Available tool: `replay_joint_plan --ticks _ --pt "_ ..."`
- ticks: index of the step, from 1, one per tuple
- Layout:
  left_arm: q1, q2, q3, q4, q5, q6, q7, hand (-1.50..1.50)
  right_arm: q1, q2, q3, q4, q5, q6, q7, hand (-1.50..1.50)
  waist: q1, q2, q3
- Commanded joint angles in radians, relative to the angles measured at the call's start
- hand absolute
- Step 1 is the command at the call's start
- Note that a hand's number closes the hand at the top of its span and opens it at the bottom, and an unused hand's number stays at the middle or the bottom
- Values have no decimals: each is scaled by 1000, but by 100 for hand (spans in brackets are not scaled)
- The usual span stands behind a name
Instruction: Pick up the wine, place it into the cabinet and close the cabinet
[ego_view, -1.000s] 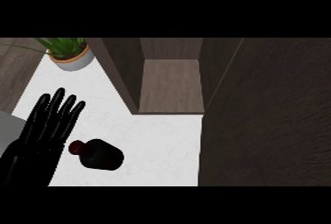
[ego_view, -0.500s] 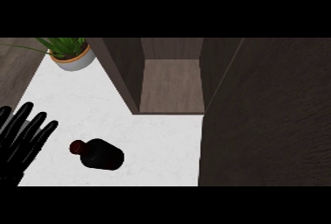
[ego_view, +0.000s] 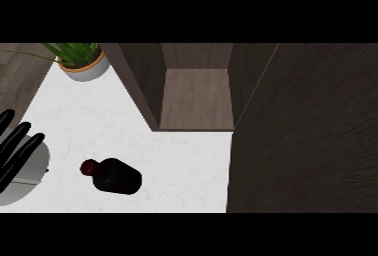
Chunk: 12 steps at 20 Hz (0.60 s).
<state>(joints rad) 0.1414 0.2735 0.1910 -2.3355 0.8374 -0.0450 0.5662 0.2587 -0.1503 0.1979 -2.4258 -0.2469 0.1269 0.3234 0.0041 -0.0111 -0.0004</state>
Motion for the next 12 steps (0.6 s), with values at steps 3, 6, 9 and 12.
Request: replay_joint_plan --ticks 3,6,9,12 --pt "-11 15 70 -175 160 58 85 -150 70 -4 47 -246 -19 -47 106 -150 -3 -5 -1" --pt "-35 -11 64 -173 151 86 93 -150 53 -23 41 -235 -23 -43 108 -150 -3 -2 0" --pt "-71 37 158 -140 202 89 128 -150 61 -13 79 -271 9 -73 128 -150 -2 -5 -1" --pt "-71 22 168 -154 187 105 133 -150 61 -34 62 -280 -8 -70 136 -150 -3 -5 -1"
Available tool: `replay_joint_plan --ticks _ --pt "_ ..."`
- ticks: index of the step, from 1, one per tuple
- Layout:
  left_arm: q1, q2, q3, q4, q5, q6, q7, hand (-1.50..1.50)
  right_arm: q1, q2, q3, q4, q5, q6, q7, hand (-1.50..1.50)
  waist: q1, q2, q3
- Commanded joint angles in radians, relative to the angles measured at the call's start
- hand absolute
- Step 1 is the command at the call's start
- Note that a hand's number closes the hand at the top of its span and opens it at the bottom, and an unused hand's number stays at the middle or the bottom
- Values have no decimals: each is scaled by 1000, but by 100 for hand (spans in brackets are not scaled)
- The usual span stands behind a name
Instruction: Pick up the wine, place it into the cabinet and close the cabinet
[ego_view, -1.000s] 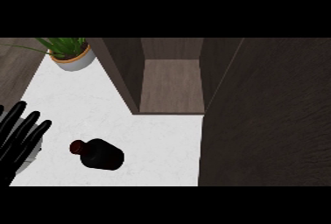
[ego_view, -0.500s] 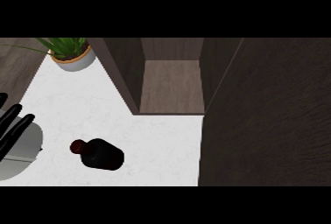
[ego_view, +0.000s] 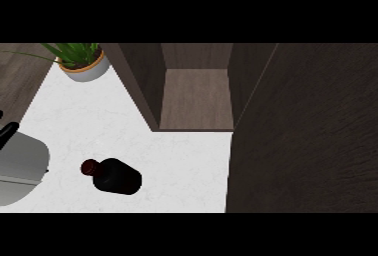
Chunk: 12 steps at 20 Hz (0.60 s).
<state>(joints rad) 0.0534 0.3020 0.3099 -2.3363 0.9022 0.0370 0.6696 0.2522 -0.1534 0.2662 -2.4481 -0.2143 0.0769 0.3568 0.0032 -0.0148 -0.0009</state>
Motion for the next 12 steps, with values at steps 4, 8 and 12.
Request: replay_joint_plan --ticks 4,8,12 --pt "-4 20 156 -131 178 -1 42 -150 67 -14 25 -261 -11 -53 111 -150 3 -2 -1" --pt "-23 14 177 -129 165 14 43 -150 17 -23 -8 -252 -32 -61 129 -150 2 4 0" --pt "38 -9 164 -51 99 -75 16 -150 12 -44 -87 -243 -109 -36 129 -150 -3 9 0"
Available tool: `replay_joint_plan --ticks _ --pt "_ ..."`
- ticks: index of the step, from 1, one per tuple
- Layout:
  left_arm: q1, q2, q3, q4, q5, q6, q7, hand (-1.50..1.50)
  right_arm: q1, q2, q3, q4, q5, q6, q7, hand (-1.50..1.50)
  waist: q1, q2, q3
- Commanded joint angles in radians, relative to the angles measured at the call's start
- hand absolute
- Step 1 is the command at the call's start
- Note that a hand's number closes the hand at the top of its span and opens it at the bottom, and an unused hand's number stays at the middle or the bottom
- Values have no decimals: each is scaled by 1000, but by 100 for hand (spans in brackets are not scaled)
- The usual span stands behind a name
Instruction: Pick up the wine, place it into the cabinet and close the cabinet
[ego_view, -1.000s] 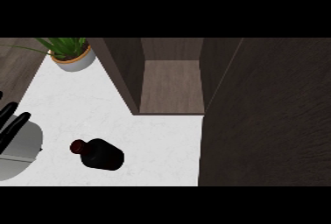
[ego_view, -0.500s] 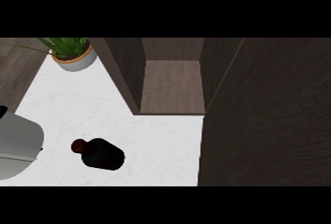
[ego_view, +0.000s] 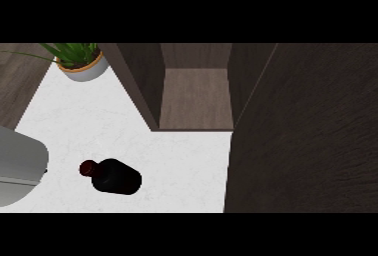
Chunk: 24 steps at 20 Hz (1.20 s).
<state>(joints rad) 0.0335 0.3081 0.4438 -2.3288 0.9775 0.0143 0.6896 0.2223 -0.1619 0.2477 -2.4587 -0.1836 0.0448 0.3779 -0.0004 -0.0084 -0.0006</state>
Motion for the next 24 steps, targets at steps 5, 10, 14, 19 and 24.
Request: replay_joint_plan --ticks 5,10,14,19,24 --pt "57 -47 -12 49 -50 -146 -64 -150 114 -6 -14 -219 -116 12 58 -150 -16 5 1" --pt "109 -95 -81 80 -161 -235 -114 -150 103 1 19 -262 -84 3 83 -150 -17 4 0" --pt "98 -124 -102 258 -215 -375 -219 -150 102 40 59 -200 -53 -2 40 -150 -17 6 -1" --pt "47 -177 -141 397 -401 -363 -326 -150 14 30 -50 -147 -122 10 47 -150 -12 10 0" --pt "59 -207 -117 514 -538 -396 -505 -150 95 12 -51 -182 -130 52 33 -150 -13 8 0"
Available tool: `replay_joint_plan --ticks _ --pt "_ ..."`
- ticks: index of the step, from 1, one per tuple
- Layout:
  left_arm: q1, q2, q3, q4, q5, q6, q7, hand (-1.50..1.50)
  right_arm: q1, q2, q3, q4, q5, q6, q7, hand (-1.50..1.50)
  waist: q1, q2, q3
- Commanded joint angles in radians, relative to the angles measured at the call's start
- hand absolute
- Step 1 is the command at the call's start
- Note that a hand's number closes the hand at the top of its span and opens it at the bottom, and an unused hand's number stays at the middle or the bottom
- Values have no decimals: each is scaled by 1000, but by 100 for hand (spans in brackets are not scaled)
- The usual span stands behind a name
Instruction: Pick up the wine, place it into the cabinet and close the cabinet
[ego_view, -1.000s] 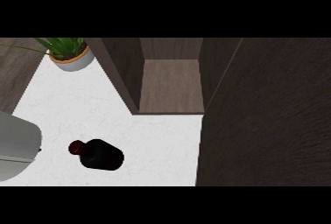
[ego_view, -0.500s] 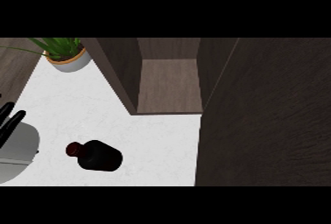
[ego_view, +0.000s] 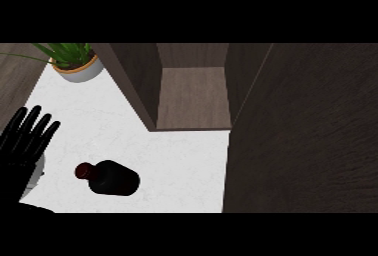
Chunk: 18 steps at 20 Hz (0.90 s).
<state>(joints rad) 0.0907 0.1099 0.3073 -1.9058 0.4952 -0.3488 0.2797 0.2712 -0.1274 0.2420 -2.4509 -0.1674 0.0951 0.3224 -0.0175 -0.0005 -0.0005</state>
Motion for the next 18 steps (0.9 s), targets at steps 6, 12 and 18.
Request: replay_joint_plan --ticks 6,12,18 --pt "-38 0 14 326 -149 -88 -242 -150 121 -8 -16 -149 -108 54 -11 -150 1 0 0" --pt "2 2 -6 453 -225 -138 -363 -150 190 -19 -70 -161 -178 110 -46 -150 -1 -2 1" --pt "-83 -12 -53 665 -245 -217 -455 -150 142 -8 -51 -161 -147 94 -7 -150 4 0 0"
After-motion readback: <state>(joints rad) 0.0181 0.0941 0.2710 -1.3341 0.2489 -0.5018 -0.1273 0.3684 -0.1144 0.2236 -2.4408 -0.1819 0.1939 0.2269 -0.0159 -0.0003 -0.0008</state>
